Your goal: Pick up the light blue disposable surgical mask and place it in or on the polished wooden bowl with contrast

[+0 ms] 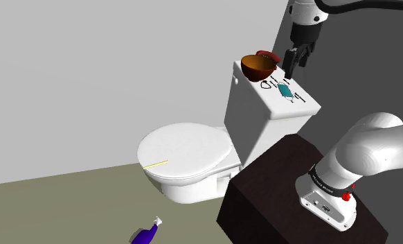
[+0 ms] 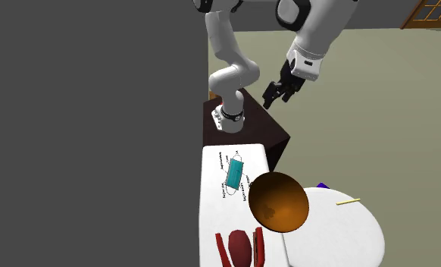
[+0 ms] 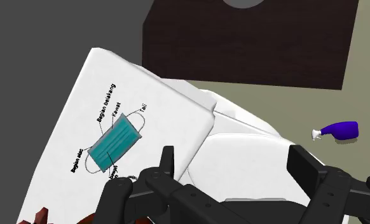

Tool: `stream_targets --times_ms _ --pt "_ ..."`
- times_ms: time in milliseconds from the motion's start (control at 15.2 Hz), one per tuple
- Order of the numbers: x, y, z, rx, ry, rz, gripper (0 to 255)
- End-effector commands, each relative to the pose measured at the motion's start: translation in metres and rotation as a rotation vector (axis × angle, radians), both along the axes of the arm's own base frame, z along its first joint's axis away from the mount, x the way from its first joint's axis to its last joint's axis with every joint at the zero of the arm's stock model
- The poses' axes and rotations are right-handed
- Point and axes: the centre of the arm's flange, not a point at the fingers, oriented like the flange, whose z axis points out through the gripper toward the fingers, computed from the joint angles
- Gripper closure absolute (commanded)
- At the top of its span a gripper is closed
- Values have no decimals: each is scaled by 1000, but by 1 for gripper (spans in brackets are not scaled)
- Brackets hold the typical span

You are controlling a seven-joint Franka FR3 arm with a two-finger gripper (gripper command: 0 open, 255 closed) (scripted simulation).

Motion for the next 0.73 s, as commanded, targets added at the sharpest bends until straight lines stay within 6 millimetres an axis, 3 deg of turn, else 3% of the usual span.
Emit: stream_targets --times_ms 0,660 --pt "0 0 0 0 0 0 0" --pt "24 -102 -73 -1 -48 132 0"
